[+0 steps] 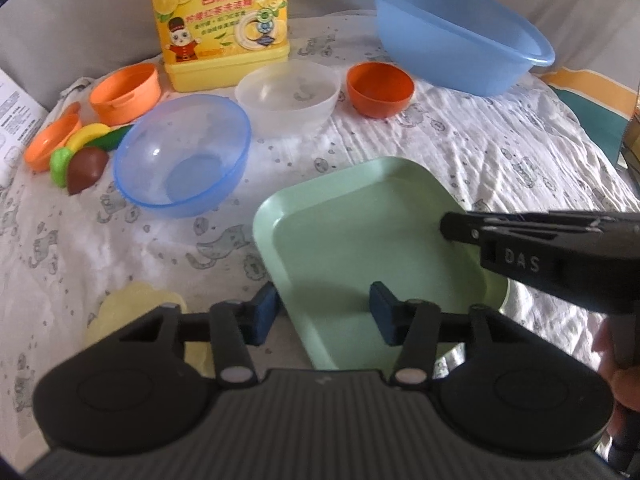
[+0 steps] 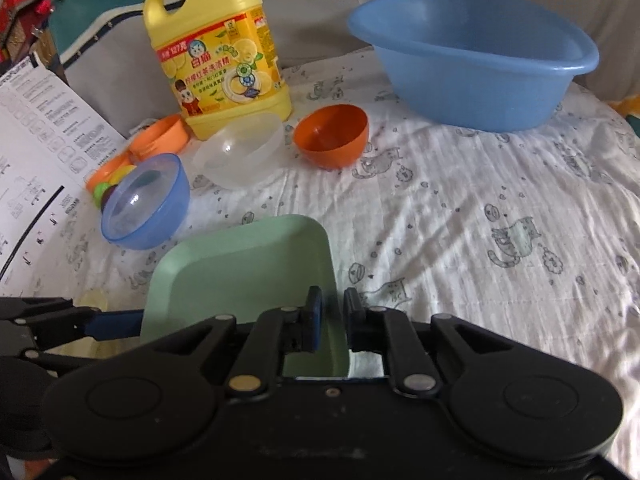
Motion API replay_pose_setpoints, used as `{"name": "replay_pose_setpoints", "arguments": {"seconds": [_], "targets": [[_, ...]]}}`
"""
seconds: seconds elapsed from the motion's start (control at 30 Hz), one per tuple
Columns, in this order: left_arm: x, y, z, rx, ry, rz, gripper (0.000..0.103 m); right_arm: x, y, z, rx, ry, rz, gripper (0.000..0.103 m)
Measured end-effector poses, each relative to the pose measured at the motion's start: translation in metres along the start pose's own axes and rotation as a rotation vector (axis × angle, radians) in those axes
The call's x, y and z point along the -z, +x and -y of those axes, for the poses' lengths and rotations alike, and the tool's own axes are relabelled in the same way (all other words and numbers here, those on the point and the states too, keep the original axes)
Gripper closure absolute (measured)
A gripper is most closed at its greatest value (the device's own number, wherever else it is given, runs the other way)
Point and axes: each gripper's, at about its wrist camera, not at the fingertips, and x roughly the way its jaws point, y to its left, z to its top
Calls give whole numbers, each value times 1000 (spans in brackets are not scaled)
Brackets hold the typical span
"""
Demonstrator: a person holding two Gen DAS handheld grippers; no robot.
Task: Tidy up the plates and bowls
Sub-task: 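Carry the green tray with both tools, lower it onto the white plate, open both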
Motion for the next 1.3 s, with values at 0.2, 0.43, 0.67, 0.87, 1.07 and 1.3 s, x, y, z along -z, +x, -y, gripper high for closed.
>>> {"name": "replay_pose_setpoints", "arguments": {"seconds": [0.2,0.43,0.67,0.87,1.07,1.3], "targets": [[0,-11,0,8,-9,9,65,8,-20,13,-41,100,-4,89],[-1,-34,3,28,-22,36,70,16,-45,11,-19,133,-26,89],[6,-63,-1,32,-32,82,70,25,-77,-1,-20,134,-18,89],[16,-87,-16,29,-55,111,70,26,-106,-24,-41,96,17,88],[33,-110,-32,17,-70,132,69,31,-125,-54,-49,40,26,88],[57,-138,-63,-14,-90,151,69,40,-135,-96,-91,-17,5,88]]}}
